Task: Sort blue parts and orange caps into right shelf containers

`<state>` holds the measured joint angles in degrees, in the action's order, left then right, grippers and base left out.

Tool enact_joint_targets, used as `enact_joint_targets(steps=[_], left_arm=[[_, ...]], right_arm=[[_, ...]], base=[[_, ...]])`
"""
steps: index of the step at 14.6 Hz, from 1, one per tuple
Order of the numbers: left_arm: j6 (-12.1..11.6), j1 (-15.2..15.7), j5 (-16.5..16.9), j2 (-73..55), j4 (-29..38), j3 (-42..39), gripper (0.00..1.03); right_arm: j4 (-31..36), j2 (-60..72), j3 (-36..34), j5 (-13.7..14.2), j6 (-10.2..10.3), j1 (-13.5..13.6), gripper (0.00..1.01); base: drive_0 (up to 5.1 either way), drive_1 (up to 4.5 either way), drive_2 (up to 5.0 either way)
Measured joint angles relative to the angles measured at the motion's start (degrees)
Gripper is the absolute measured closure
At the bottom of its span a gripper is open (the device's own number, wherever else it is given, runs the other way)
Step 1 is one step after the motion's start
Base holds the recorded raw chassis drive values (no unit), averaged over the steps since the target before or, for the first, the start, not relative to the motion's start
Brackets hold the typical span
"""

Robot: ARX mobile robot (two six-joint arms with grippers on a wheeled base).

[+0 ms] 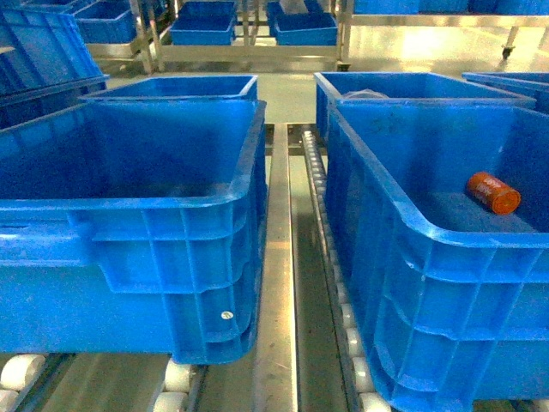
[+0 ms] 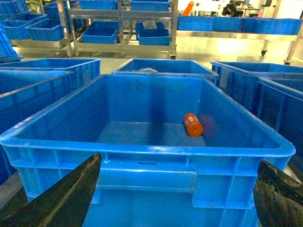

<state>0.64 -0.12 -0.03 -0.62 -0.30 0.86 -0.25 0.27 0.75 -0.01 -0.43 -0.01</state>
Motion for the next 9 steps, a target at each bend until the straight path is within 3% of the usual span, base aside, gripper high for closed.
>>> enact_joint_targets(steps=[9], left_arm=[[-0.02, 0.00, 0.00, 0.00, 0.00, 0.00, 0.05]], right_arm=[[0.00, 0.00, 0.00, 0.02, 0.00, 0.00, 0.03]], base=[[0.0, 0.00, 0.0]])
